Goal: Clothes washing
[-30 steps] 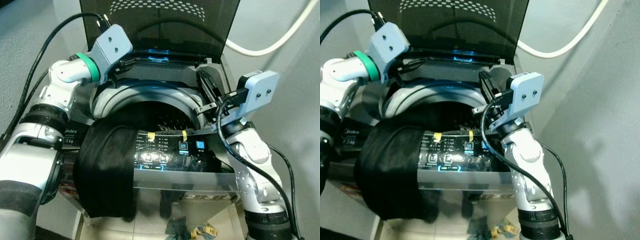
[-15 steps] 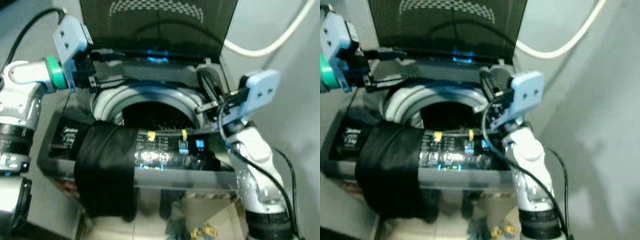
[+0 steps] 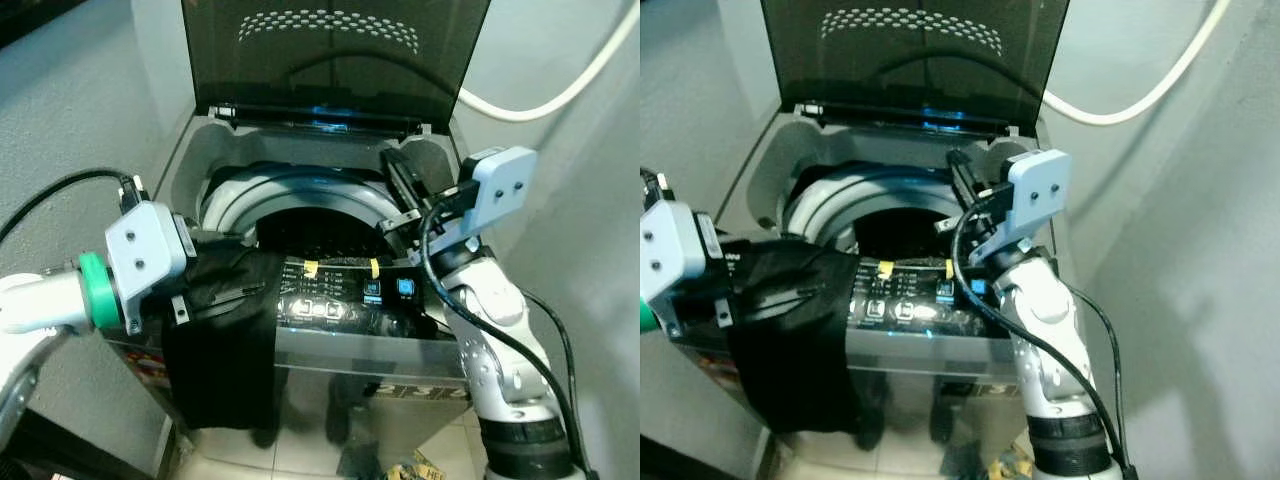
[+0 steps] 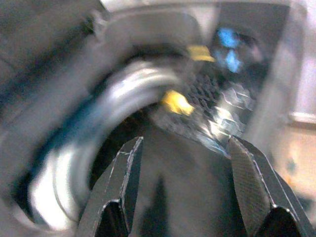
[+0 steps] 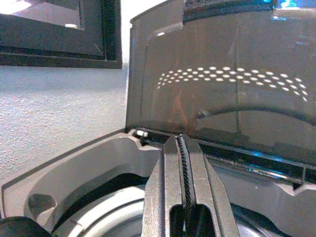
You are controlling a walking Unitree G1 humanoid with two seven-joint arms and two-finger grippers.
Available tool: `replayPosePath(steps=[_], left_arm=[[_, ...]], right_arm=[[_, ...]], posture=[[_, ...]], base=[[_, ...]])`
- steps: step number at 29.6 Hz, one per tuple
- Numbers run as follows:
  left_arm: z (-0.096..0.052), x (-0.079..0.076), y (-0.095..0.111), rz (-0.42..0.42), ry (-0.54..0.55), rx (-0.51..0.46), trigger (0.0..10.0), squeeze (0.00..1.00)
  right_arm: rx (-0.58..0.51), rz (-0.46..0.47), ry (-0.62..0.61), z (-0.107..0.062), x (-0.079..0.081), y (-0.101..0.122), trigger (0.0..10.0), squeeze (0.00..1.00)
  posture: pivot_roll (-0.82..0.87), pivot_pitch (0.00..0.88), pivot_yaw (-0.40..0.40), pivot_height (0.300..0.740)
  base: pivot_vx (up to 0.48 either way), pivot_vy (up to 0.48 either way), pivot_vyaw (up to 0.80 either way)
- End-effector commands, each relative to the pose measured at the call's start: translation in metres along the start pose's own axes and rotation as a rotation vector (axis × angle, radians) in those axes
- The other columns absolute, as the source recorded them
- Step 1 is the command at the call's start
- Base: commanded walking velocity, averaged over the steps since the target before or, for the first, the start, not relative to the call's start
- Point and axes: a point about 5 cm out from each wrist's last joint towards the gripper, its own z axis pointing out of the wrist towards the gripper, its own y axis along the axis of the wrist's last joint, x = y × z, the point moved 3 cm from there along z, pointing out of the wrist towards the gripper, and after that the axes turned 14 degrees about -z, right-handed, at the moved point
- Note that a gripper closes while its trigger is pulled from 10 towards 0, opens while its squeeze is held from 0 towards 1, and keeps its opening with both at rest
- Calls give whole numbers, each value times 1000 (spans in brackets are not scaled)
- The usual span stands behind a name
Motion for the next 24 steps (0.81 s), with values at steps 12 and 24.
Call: replayPosePath(steps=[12, 24], left_arm=[[-15, -8, -41, 16, 107, 271, 10000, 0], [-16, -3, -60, 92, 175, 375, 8314, 0]], right_arm=[[10, 9, 27, -1, 5, -5, 10000, 0], [9, 4, 14, -3, 2, -6, 10000, 0]], posture=[[190, 77, 4, 740], [181, 81, 14, 740]], base=[[0, 0, 0], [0, 0, 0]])
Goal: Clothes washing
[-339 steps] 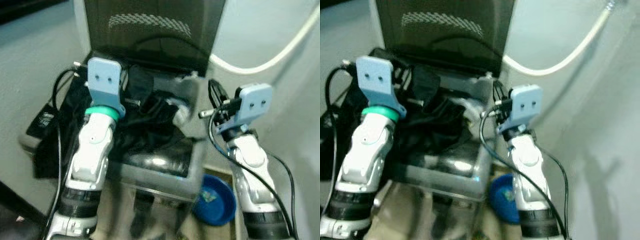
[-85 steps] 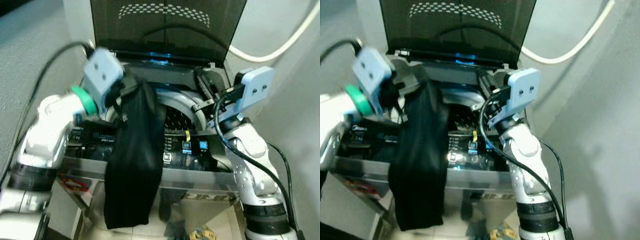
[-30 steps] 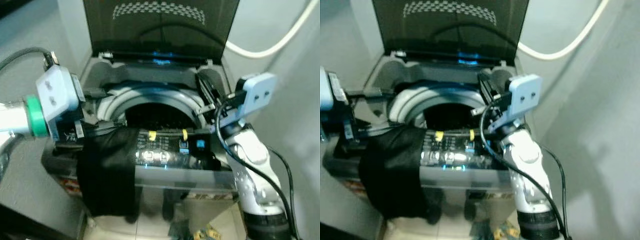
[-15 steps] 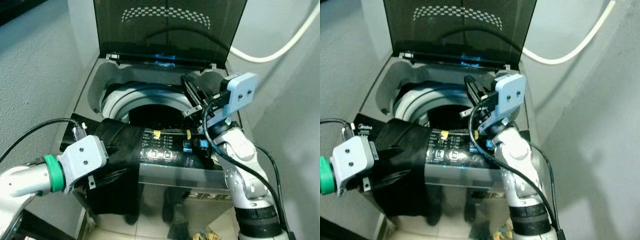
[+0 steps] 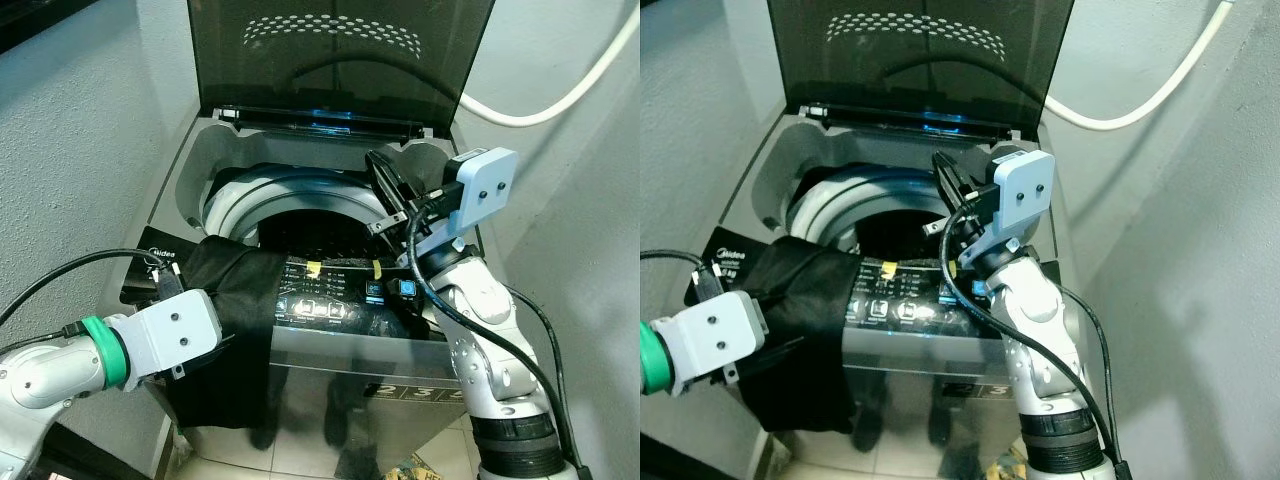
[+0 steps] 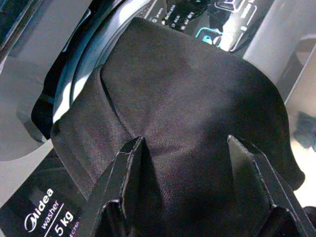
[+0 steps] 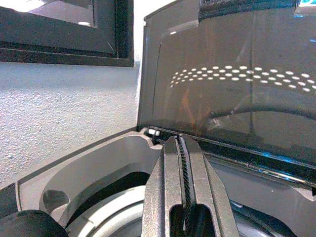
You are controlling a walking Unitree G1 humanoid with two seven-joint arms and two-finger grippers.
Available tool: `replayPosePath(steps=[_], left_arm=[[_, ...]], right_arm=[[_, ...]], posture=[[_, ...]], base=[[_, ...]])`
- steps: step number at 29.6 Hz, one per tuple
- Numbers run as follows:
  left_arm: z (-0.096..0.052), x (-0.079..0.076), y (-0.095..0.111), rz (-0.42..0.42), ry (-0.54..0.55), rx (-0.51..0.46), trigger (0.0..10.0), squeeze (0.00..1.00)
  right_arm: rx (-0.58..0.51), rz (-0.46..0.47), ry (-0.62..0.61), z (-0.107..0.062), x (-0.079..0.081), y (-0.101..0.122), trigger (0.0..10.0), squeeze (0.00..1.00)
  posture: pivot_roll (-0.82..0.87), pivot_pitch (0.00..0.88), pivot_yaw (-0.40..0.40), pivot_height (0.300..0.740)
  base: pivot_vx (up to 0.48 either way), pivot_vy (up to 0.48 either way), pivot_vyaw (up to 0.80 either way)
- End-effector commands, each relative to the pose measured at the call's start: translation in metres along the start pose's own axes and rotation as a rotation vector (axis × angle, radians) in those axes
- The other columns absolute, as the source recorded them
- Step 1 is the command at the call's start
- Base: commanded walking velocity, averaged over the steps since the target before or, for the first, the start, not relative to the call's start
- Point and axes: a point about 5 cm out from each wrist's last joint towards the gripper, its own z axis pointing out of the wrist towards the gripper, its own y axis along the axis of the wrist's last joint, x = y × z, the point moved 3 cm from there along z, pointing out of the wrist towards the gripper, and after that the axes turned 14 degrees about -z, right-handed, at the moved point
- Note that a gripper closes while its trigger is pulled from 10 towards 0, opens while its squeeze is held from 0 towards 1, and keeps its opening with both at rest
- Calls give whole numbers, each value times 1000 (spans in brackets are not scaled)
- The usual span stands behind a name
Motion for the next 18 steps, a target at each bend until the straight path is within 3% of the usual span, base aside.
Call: replayPosePath(steps=[1, 3, 4, 9, 18], left_arm=[[3, -3, -21, -40, -5, 101, 4745, 0], [3, -3, -21, -40, -5, 101, 4745, 0], [3, -2, -21, -30, 4, 102, 0, 0], [5, 2, -21, 33, 33, 95, 0, 0], [13, 12, -11, 50, 90, 28, 0, 0]], right_arm=[[9, -2, -11, -3, -3, -3, 10000, 0], [9, -2, -11, -3, -3, -3, 10000, 0], [9, -2, -12, -3, -3, -3, 10000, 0], [9, -2, -16, -3, -3, -3, 10000, 0], [9, -4, -19, -3, -4, -3, 10000, 0]], posture=[[181, 81, 14, 740], [181, 81, 14, 740], [181, 81, 14, 740], [179, 84, 18, 740], [173, 84, 17, 740]], base=[[0, 0, 0], [0, 0, 0], [0, 0, 0], [0, 0, 0], [0, 0, 0]])
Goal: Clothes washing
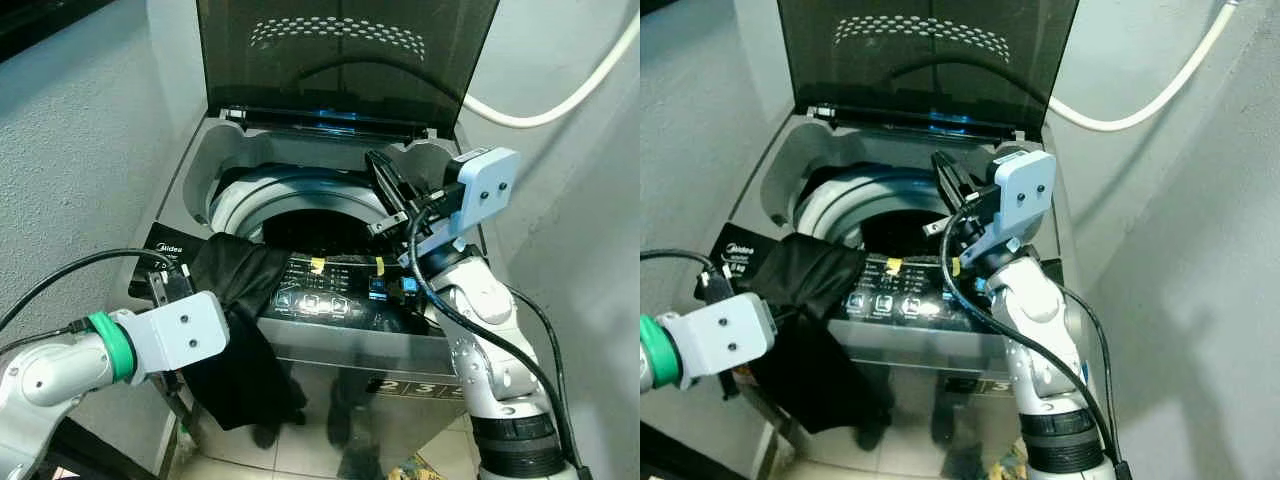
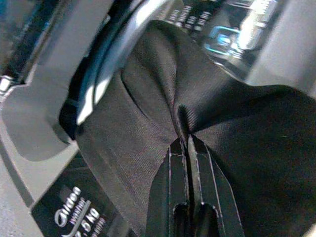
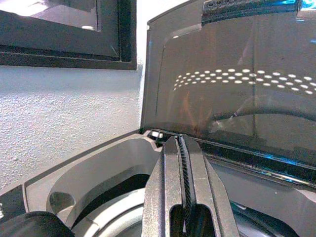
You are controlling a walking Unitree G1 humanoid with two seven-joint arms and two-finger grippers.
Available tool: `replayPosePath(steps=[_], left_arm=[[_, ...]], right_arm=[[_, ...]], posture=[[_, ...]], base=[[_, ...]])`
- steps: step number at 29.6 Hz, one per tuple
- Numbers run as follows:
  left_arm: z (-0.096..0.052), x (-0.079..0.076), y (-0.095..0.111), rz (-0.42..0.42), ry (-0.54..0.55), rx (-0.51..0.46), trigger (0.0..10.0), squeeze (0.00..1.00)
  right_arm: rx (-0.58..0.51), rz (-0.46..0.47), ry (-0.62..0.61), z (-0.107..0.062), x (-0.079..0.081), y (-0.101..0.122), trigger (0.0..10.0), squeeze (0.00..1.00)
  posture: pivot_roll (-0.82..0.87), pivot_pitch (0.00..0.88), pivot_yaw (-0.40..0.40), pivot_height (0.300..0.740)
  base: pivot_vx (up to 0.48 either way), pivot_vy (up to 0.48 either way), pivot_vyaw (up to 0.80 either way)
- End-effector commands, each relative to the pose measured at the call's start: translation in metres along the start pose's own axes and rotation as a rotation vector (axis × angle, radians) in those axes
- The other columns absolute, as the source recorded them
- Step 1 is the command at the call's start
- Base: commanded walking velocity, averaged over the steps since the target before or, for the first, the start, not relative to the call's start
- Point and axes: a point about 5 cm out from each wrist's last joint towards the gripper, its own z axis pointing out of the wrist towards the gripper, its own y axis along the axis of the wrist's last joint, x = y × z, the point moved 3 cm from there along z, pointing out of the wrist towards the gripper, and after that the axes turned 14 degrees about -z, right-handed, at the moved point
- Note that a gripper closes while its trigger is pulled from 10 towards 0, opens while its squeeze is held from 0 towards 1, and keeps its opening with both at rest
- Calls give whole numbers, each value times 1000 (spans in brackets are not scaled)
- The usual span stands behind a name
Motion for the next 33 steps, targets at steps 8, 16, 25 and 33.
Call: replayPosePath(steps=[8, 16, 25, 33], left_arm=[[24, 27, 20, 51, 109, -122, 0, 0], [68, 78, 106, 190, 221, -435, 10000, 0], [113, 85, 214, 573, 234, -676, 10000, 0], [125, 72, 236, 598, 206, -759, 10000, 0]], right_arm=[[8, -2, -10, -1, -3, -3, 10000, 0], [7, 0, -3, 0, 1, -1, 10000, 0], [27, -19, -47, -11, 0, 1, 10000, 0], [44, -24, -90, -21, -1, 0, 10000, 0]], posture=[[165, 92, 11, 740], [138, 108, 20, 740], [85, 140, 94, 740], [71, 137, 122, 740]], base=[[0, 0, 0], [0, 0, 0], [0, 0, 0], [0, 0, 0]])
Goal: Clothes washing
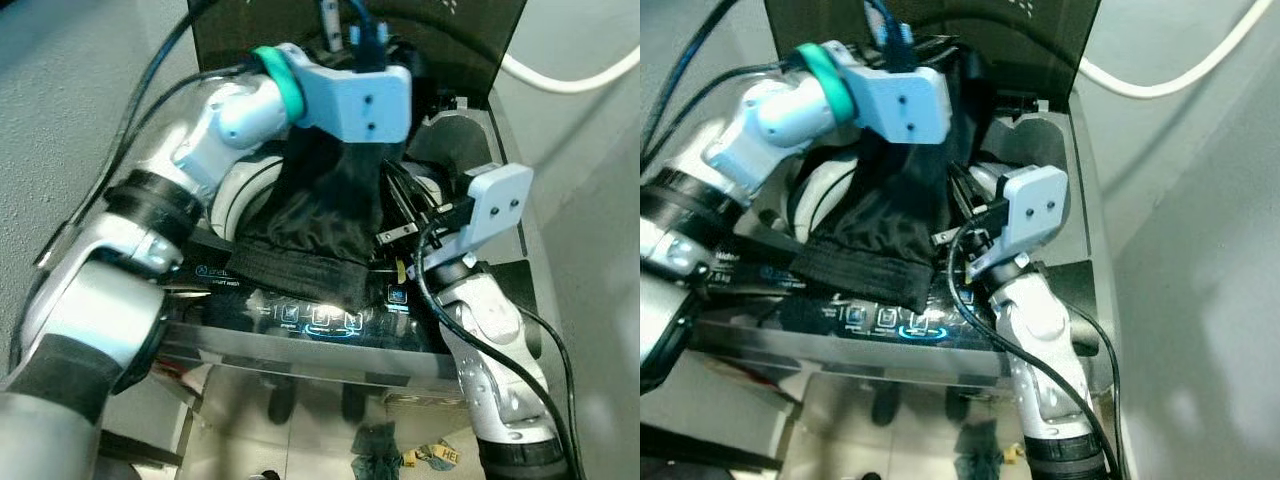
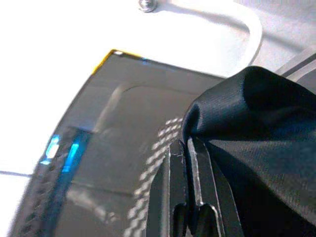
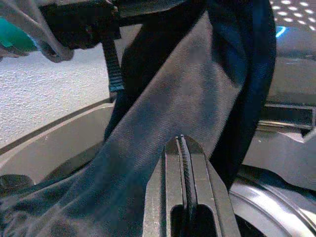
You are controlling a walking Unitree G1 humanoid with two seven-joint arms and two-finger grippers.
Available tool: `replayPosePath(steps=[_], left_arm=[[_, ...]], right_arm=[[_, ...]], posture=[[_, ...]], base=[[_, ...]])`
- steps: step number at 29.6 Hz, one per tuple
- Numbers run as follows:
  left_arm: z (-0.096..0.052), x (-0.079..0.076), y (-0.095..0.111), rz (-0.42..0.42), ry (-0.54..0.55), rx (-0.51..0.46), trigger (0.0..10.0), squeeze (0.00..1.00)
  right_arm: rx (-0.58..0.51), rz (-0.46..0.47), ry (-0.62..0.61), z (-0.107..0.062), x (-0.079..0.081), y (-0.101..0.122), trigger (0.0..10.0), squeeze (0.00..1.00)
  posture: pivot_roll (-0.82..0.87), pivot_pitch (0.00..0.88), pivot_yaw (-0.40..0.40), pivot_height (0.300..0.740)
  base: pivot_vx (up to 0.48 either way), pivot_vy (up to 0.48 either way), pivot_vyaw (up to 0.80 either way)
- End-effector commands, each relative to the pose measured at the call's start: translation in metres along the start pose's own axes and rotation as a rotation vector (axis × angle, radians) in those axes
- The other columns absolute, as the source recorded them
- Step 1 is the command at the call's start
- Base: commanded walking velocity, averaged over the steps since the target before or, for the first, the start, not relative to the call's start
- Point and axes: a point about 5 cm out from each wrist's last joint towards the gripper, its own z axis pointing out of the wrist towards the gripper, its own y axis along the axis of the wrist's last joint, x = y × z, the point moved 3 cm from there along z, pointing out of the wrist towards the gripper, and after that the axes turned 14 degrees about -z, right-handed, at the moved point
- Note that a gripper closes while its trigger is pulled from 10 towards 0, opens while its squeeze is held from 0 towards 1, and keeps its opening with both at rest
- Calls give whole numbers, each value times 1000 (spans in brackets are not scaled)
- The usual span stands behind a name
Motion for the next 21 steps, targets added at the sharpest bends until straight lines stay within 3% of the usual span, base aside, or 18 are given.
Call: replayPosePath(steps=[1, 3, 4, 5, 7, 9, 10, 11, 13, 15, 18, 19, 20, 21], left_arm=[[1, -4, 1, -81, -30, -5, 10000, 0], [-1, -13, -3, -158, -68, -12, 10000, 0], [-1, -13, -3, -158, -68, -12, 10000, 0], [-8, -20, -19, -230, -89, 53, 10000, 1000], [-8, -20, -19, -230, -89, 53, 10000, 1000], [-20, -23, -41, -292, -83, 158, 10000, 1000], [-20, -23, -41, -292, -83, 158, 10000, 1000], [-29, -21, -56, -348, -54, 226, 10000, 1000], [-29, -21, -56, -348, -54, 226, 10000, 1000], [-49, -10, -77, -480, 31, 303, 10000, 1000], [-49, -10, -77, -480, 31, 303, 10000, 1000], [-58, -4, -81, -549, 53, 302, 10000, 1000], [-58, -4, -81, -549, 53, 302, 10000, 1000], [-67, 9, -79, -579, 84, 266, 10000, 1000]], right_arm=[[-4, -2, -9, -3, 0, 2, 10000, 0], [-4, -4, -13, -2, -1, 3, 10000, 0], [-4, -4, -13, -2, -1, 3, 10000, 0], [-8, -7, -11, 0, -2, 3, 10000, 0], [-8, -7, -11, 0, -2, 3, 10000, 0], [-13, -8, -5, 2, -2, 3, 10000, 0], [-13, -8, -5, 2, -2, 3, 10000, 0], [-15, -8, -1, 3, -2, 4, 10000, 0], [-15, -8, -1, 3, -2, 4, 10000, 0], [-20, -8, 9, 6, -1, 4, 10000, 0], [-20, -8, 9, 6, -1, 4, 10000, 0], [-22, -7, 13, 7, -1, 4, 10000, 0], [-22, -7, 13, 7, -1, 4, 10000, 0], [-25, -7, 18, 8, -1, 4, 10000, 0]], posture=[[71, 137, 122, 740], [70, 130, 119, 740], [70, 130, 119, 740], [79, 118, 105, 740], [79, 118, 105, 740], [85, 112, 98, 740], [85, 112, 98, 740], [90, 107, 89, 740], [90, 107, 89, 740], [101, 95, 70, 740], [101, 95, 70, 740], [103, 93, 68, 740], [103, 93, 68, 740], [118, 79, 59, 740]], base=[[0, 0, 0], [0, 0, 0], [0, 0, 0], [0, 0, 0], [0, 0, 0], [0, 0, 0], [0, 0, 0], [0, 0, 0], [0, 0, 0], [0, 0, 0], [0, 0, 0], [0, 0, 0], [0, 0, 0], [0, 0, 0]])
